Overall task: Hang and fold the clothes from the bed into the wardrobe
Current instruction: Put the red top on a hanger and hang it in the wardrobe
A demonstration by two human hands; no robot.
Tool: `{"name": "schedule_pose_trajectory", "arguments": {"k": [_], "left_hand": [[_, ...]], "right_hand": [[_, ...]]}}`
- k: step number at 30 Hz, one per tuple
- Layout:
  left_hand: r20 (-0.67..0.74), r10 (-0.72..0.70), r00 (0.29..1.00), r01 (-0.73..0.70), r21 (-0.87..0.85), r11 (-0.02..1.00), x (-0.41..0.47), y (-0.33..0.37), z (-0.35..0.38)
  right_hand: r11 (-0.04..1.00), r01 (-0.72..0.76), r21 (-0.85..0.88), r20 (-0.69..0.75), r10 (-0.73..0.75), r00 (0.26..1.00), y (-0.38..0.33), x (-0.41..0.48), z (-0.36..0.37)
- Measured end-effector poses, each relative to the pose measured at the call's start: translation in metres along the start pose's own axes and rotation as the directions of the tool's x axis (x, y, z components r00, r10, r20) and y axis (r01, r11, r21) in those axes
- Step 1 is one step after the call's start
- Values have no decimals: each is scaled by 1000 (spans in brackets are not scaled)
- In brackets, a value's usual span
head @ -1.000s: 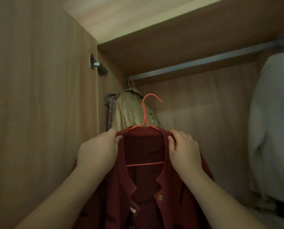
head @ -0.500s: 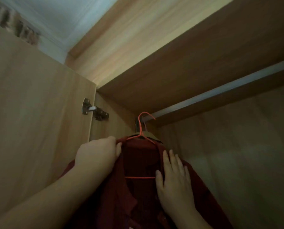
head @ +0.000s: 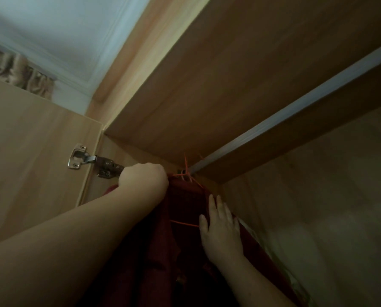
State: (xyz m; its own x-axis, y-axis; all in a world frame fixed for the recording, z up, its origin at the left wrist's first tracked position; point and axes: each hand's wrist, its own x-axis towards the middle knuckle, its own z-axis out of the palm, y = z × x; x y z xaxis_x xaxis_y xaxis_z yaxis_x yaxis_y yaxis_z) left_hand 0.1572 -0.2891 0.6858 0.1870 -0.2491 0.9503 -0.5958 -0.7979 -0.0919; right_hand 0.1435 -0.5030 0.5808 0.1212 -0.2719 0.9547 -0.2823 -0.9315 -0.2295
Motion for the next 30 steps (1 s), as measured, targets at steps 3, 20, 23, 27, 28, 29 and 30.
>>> {"name": "schedule_pose_trajectory", "arguments": {"k": [3, 20, 23, 27, 28, 29, 30], "left_hand": [[29, -61, 998, 62, -26, 998, 5, -4, 11], [-267, 207, 941, -220, -19, 975, -74, 25, 55], [-212, 284, 935, -312, -114, 943, -102, 21, 53], [-194, 384, 903, -428, -315, 847, -143, 17, 52], [-196, 394, 898, -439, -361, 823, -154, 15, 51], [-198, 401, 894, -448, -405, 797, -166, 14, 50], [-199, 409, 891, -454, -450, 769, -179, 12, 49]], "right_hand": [[999, 52, 7, 30, -52, 998, 3, 12, 11], [999, -9, -33, 94, 12, 995, 45, -46, 6], [995, -12, -103, 153, 28, 988, 44, -65, -13], [979, -39, -200, 177, 75, 981, 36, -96, -46], [974, -51, -220, 167, 89, 982, 31, -106, -56], [969, -73, -235, 159, 112, 981, 25, -119, -68], [962, -100, -253, 152, 141, 978, 18, -134, -80]]}}
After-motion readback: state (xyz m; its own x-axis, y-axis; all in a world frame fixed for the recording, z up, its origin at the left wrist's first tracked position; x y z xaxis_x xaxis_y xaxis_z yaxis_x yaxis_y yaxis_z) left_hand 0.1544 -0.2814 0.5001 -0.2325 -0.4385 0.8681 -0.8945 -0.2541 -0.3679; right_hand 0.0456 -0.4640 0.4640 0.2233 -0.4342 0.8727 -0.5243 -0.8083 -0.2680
